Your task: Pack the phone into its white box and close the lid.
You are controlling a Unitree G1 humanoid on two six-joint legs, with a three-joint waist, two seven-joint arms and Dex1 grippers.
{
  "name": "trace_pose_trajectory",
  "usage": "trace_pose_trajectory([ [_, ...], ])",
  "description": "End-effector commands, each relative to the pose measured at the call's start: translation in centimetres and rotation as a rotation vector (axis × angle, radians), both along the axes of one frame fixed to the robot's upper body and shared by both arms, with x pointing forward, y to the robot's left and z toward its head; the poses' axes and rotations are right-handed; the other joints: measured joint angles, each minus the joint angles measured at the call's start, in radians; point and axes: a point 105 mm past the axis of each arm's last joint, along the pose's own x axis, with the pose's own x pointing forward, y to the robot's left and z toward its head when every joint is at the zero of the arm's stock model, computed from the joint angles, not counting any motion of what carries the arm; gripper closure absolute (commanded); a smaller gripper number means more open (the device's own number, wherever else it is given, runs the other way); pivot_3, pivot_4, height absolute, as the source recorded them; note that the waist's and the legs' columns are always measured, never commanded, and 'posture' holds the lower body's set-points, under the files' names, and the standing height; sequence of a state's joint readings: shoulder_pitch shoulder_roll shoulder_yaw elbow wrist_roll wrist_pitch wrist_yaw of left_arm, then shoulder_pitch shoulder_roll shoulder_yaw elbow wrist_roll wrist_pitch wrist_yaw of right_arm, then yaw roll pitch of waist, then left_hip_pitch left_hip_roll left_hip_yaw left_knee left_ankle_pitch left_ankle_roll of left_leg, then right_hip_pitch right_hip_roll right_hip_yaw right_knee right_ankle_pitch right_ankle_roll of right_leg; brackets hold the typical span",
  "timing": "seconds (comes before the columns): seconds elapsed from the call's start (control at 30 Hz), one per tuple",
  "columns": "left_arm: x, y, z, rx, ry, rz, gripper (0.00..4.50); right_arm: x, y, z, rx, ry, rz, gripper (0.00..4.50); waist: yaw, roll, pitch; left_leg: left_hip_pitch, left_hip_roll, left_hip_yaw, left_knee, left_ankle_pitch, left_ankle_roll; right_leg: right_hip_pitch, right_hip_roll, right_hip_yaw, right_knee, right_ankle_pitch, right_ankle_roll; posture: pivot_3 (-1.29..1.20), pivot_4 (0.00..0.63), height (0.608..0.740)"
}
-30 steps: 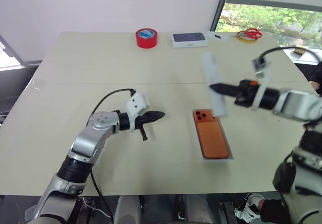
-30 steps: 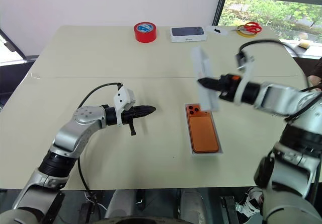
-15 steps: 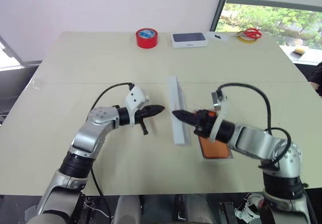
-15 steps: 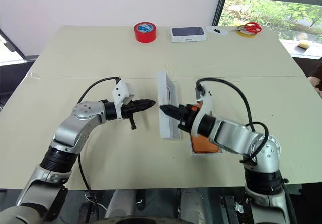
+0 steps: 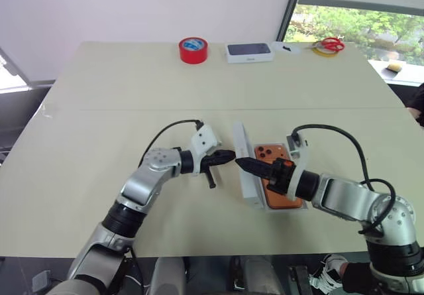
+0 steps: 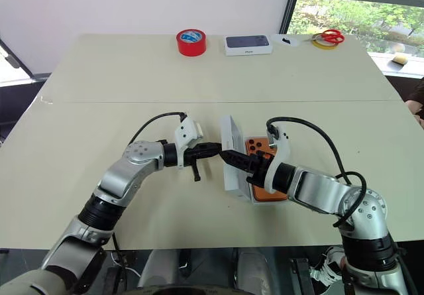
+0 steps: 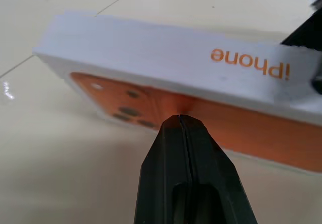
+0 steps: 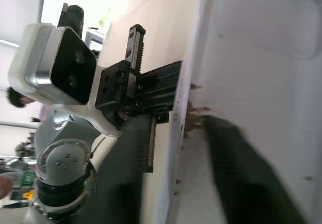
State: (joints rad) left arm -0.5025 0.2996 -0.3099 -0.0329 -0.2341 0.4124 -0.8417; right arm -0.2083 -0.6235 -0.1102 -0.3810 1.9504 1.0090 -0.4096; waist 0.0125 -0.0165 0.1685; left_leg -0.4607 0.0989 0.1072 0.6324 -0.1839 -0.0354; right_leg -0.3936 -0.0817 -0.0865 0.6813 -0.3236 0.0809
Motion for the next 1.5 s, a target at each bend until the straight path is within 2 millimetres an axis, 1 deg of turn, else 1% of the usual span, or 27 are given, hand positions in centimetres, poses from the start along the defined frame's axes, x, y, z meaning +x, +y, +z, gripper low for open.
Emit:
trace_pose_trajectory([
  [0.03, -0.3, -1.2, 1.3, -0.029, -0.029, -0.037, 4.50, 1.3, -3.8, 3.4, -0.093, -0.116, -0.054, 1.62, 0.000, 0.000, 0.000, 0.000, 0.000, 0.000, 0.000, 0.000, 0.000, 0.000, 0.000, 0.000, 0.000, 0.000, 0.000, 0.00, 0.150, 0.730],
  [0.13, -0.5, -1.6, 1.3, -0.032, -0.024, -0.051, 4.50, 1.5, -6.5, 4.7, -0.227, -0.140, -0.087, 1.62, 0.002, 0.000, 0.000, 0.000, 0.000, 0.000, 0.000, 0.000, 0.000, 0.000, 0.000, 0.000, -0.001, 0.000, 0.000, 0.00, 0.150, 0.730],
  [0.17, -0.6, -1.7, 1.3, -0.032, -0.021, -0.054, 4.50, 1.4, -7.0, 5.0, -0.257, -0.144, -0.090, 1.62, 0.001, 0.000, 0.000, 0.000, 0.000, 0.000, -0.001, 0.000, 0.000, 0.000, 0.000, 0.000, -0.001, 0.000, 0.000, 0.00, 0.150, 0.730],
  [0.2, -0.9, -2.2, 1.4, -0.034, -0.020, -0.072, 4.50, 1.4, -8.4, 5.2, -0.335, -0.148, -0.123, 1.62, 0.001, 0.000, 0.000, 0.000, 0.000, 0.000, -0.001, 0.000, 0.000, 0.000, 0.000, 0.000, -0.001, 0.000, 0.000, 0.00, 0.150, 0.730],
  [0.27, -1.2, -3.0, 1.4, -0.038, -0.020, -0.101, 4.50, 1.6, -10.5, 5.5, -0.434, -0.153, -0.182, 1.62, 0.001, 0.000, 0.000, 0.000, 0.000, 0.000, -0.001, 0.000, 0.000, 0.000, 0.001, 0.000, -0.001, 0.000, 0.000, 0.00, 0.150, 0.730],
  [0.3, -1.4, -3.5, 1.4, -0.038, -0.017, -0.113, 4.50, 1.8, -11.4, 5.7, -0.471, -0.166, -0.211, 1.62, 0.002, 0.000, 0.000, 0.000, 0.000, 0.000, 0.000, 0.000, 0.000, 0.000, 0.000, 0.000, -0.001, 0.000, 0.000, 0.00, 0.150, 0.730],
  [0.33, -1.4, -3.8, 1.4, -0.038, -0.015, -0.119, 4.50, 1.9, -11.8, 5.8, -0.487, -0.177, -0.224, 1.62, 0.002, 0.000, 0.000, 0.000, 0.000, 0.000, 0.000, 0.000, 0.000, 0.001, 0.000, 0.000, -0.001, 0.000, 0.000, 0.00, 0.150, 0.730],
  [0.43, -1.5, -5.3, 1.0, -0.013, -0.022, -0.140, 4.50, 2.3, -12.6, 6.0, -0.516, -0.217, -0.266, 2.44, 0.002, 0.000, 0.000, 0.000, 0.000, 0.000, 0.001, 0.000, 0.000, 0.001, 0.000, 0.000, -0.001, 0.000, 0.000, 0.00, 0.150, 0.730],
  [0.5, -1.6, -6.0, 1.3, -0.021, -0.023, -0.152, 4.50, 2.4, -12.7, 5.8, -0.551, -0.228, -0.261, 3.42, 0.002, 0.000, 0.000, 0.000, 0.000, 0.000, 0.001, 0.000, 0.000, 0.001, 0.000, 0.000, -0.001, 0.000, 0.000, 0.00, 0.150, 0.730],
  [0.57, -1.6, -6.4, 1.6, -0.035, -0.020, -0.155, 4.50, 2.3, -12.6, 5.4, -0.640, -0.255, -0.232, 4.48, 0.002, 0.000, 0.000, 0.000, 0.000, 0.000, 0.000, 0.000, 0.000, 0.000, 0.000, 0.000, -0.001, 0.000, 0.000, 0.00, 0.150, 0.730],
  [0.63, -1.4, -6.4, 2.0, -0.054, -0.010, -0.151, 4.50, 2.0, -12.4, 4.4, -0.766, -0.280, -0.183, 4.48, 0.000, 0.000, 0.000, 0.000, 0.000, 0.000, 0.000, 0.000, 0.000, 0.000, 0.000, 0.000, -0.001, 0.000, 0.000, 0.00, 0.150, 0.730],
  [0.7, -1.3, -6.3, 2.3, -0.062, 0.001, -0.143, 4.50, 2.2, -12.3, 4.0, -0.830, -0.330, -0.170, 4.48, 0.000, 0.000, 0.000, 0.000, 0.000, 0.000, 0.000, 0.000, 0.000, 0.000, 0.000, 0.000, -0.001, 0.000, 0.000, 0.00, 0.150, 0.730],
  [0.77, -0.8, -5.6, 2.3, -0.043, 0.019, -0.117, 4.50, 2.1, -12.3, 2.9, -0.866, -0.314, -0.140, 4.48, 0.000, 0.000, 0.000, 0.000, 0.000, 0.000, 0.000, 0.000, 0.000, 0.000, 0.000, 0.000, -0.001, 0.000, 0.000, 0.00, 0.150, 0.730],
  [0.8, -0.3, -5.0, 2.3, -0.029, 0.022, -0.087, 4.50, 2.0, -12.2, 2.3, -0.893, -0.307, -0.122, 4.48, 0.000, 0.000, 0.000, 0.000, 0.000, 0.000, 0.000, 0.000, 0.000, 0.000, 0.000, 0.000, -0.001, 0.000, 0.000, 0.00, 0.150, 0.730],
  [0.9, 1.3, -3.1, 2.2, 0.009, 0.046, 0.000, 4.50, 1.8, -11.5, 1.1, -0.928, -0.308, -0.076, 4.48, 0.000, 0.000, 0.000, 0.000, 0.000, -0.001, 0.000, 0.000, 0.000, 0.000, 0.000, 0.000, -0.001, 0.000, 0.000, 0.00, 0.150, 0.730],
  [1.0, 2.3, -1.5, 1.5, 0.084, 0.048, 0.062, 4.50, 1.8, -10.7, 0.4, -0.933, -0.320, -0.046, 4.48, 0.000, 0.000, 0.000, 0.000, 0.000, 0.000, 0.000, 0.000, 0.000, 0.000, 0.000, 0.000, -0.001, 0.000, 0.000, 0.00, 0.150, 0.730],
  [1.1, 2.6, -0.8, 0.8, 0.124, 0.072, 0.085, 4.50, 2.0, -10.2, 0.0, -0.930, -0.327, -0.033, 4.48, 0.003, 0.000, 0.000, 0.000, 0.000, 0.000, 0.000, 0.000, 0.000, 0.000, 0.000, 0.000, -0.001, 0.000, 0.000, 0.00, 0.150, 0.730],
  [1.17, 2.8, -0.8, -0.1, 0.165, 0.092, 0.095, 4.50, 2.2, -10.0, -0.3, -0.939, -0.330, -0.026, 4.48, 0.002, 0.000, 0.000, 0.000, 0.000, 0.000, 0.001, 0.000, 0.000, 0.000, 0.000, 0.000, -0.001, 0.000, 0.000, 0.00, 0.150, 0.730],
  [1.23, 2.5, -1.2, -1.0, 0.204, 0.096, 0.075, 4.50, 2.4, -9.7, -0.4, -0.943, -0.329, -0.022, 4.48, 0.002, 0.000, 0.000, 0.000, 0.000, 0.000, 0.001, 0.000, 0.000, 0.000, 0.000, 0.000, -0.001, 0.000, 0.000, 0.00, 0.150, 0.730],
  [1.5, 1.5, -3.8, -1.6, 0.211, 0.127, 0.002, 4.50, 2.8, -8.7, -0.3, -0.951, -0.354, 0.010, 4.48, 0.000, 0.000, 0.000, 0.000, 0.000, 0.000, 0.000, 0.000, 0.000, 0.000, 0.000, 0.000, -0.001, 0.000, 0.000, 0.00, 0.150, 0.730],
])
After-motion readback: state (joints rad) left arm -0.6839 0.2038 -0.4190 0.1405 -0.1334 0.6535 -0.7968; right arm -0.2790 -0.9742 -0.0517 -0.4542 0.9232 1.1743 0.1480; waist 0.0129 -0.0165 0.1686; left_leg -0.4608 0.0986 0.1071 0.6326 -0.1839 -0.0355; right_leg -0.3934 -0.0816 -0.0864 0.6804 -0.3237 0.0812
